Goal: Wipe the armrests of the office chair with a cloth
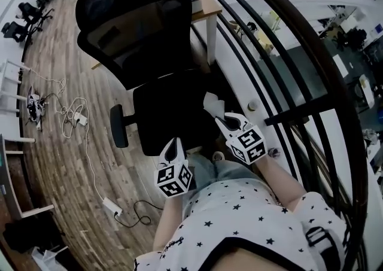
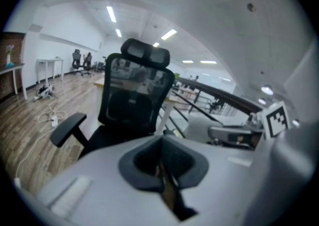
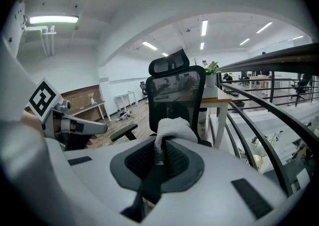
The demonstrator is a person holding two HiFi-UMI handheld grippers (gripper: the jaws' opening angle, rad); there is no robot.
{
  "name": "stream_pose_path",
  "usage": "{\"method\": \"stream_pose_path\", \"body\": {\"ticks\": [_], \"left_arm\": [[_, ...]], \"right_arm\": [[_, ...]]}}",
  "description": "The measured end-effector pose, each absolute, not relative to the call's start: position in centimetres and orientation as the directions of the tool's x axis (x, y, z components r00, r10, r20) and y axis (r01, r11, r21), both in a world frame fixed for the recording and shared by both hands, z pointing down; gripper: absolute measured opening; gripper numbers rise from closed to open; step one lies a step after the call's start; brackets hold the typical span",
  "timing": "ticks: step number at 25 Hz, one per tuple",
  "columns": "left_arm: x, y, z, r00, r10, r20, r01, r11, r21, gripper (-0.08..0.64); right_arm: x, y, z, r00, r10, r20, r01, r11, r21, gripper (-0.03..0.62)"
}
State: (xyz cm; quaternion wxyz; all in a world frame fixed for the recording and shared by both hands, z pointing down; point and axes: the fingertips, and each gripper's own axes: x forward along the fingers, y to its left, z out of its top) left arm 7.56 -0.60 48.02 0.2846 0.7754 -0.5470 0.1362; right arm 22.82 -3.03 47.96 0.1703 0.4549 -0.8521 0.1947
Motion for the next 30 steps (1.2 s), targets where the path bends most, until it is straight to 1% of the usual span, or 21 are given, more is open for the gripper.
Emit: {"method": "stream_pose_path", "body": {"ticks": [4,12,20,30], "left_arm": [[7.8,-0.6,49.3,0.365,-0.752,0.549,-0.926,-0.23,0.301,0.006],[8.5,-2.3,51.2,0.415,-0.701,0.581,-0.909,-0.283,0.307,0.006],[8.1,-6.5,51.7,0.431,-0.689,0.583,-0.901,-0.303,0.309,0.006],[8.5,-9.0,54.0,0.462,-0.64,0.614,-0.887,-0.321,0.332,0.006]], "right_arm": [[23.8,-5.0,48.9,-0.506,-0.72,0.475,-0.854,0.495,-0.159,0.031],[25.2,-9.9,49.9,-0.45,-0.751,0.483,-0.882,0.46,-0.108,0.031],[25.3,-14.5,52.2,-0.43,-0.736,0.522,-0.881,0.468,-0.067,0.031],[26.7,-19.5,55.7,-0.391,-0.716,0.579,-0.886,0.463,-0.025,0.031]]}}
